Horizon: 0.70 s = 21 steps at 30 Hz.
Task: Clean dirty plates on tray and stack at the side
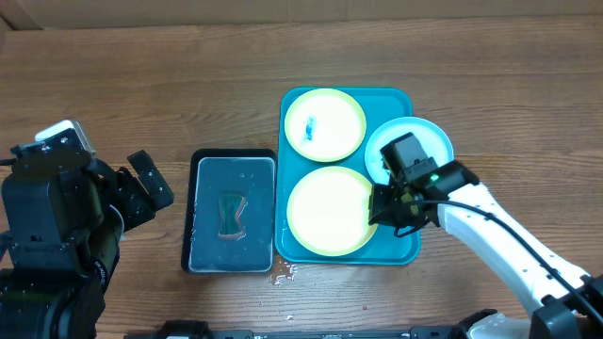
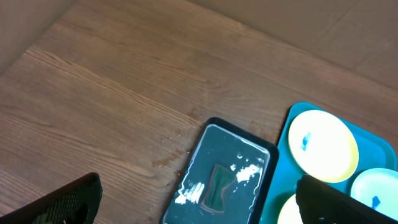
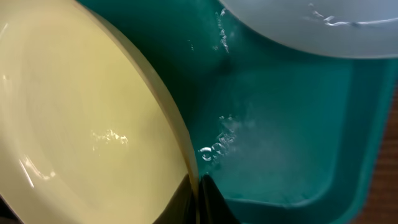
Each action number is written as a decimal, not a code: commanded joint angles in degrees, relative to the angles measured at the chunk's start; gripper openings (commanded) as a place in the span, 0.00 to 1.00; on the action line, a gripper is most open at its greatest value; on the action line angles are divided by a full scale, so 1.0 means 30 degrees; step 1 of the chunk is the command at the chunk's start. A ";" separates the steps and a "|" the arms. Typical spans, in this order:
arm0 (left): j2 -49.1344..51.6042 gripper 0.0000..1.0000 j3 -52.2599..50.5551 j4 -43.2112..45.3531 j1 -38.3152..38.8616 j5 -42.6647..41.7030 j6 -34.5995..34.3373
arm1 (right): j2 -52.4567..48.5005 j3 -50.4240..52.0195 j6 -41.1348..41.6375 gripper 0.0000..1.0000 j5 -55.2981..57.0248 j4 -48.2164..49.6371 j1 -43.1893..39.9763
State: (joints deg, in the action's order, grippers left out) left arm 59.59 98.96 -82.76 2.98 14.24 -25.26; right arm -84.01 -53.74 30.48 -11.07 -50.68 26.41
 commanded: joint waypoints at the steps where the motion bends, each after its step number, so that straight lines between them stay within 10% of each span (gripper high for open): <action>1: -0.0007 1.00 0.0277 0.0073 -0.0117 0.0335 0.0138 | 0.0204 0.0488 0.1421 0.04 0.0277 0.1268 0.0750; 21: -0.0007 1.00 0.0277 0.0066 -0.0117 0.0335 0.0138 | 0.2484 -0.0962 0.1537 0.04 -0.0226 0.1078 -0.2157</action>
State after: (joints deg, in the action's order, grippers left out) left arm 59.59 98.96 -82.74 2.98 14.24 -25.26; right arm -82.65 -52.36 37.21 -8.60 -47.46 24.12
